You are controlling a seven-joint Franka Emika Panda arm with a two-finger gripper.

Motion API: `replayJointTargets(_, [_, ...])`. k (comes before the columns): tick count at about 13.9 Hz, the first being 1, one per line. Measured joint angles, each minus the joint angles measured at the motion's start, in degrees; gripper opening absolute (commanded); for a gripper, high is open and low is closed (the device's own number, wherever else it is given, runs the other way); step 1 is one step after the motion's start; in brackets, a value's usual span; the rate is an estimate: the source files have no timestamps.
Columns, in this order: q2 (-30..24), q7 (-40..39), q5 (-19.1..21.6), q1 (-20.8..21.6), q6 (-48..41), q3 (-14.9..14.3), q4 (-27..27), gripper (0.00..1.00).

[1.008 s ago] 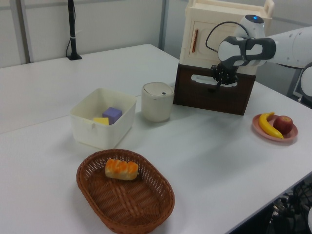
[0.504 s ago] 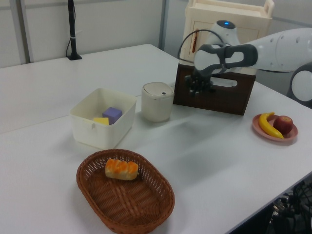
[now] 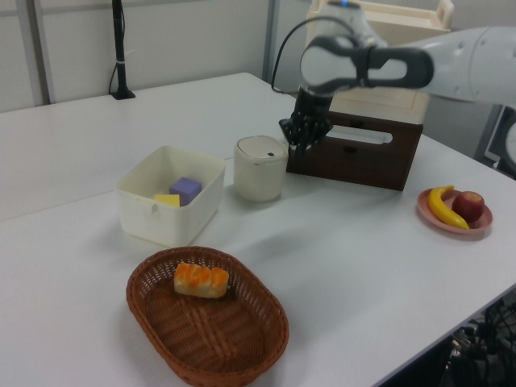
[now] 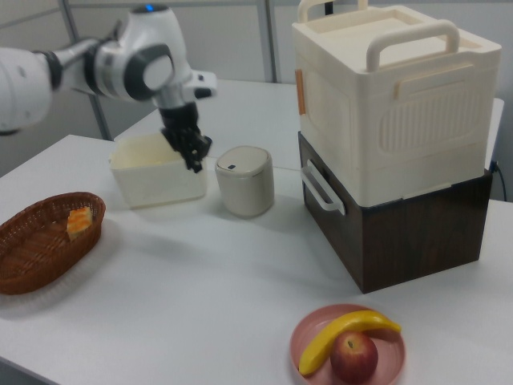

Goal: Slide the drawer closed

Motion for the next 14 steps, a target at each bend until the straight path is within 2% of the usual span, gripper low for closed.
replayJointTargets(2, [-4.2,-4.7,-0.4,0.3,-8.4,0.6,0.2,1.0])
replayJointTargets(4, [-7.5,-6.9,-2.8,0.8,-13.4,0.7,0.0,1.0])
replayJointTargets(8, [-9.3,-7.6,-5.8,1.1,-14.3,0.7,-0.1,1.0])
replayJointTargets(12, [-10.2,-7.6,-5.4,1.4,-14.3,-0.1,-0.1,1.0])
replayJointTargets(14, [-11.0,-7.2,-3.4,2.6,-14.3,-2.1,-0.1,1.0])
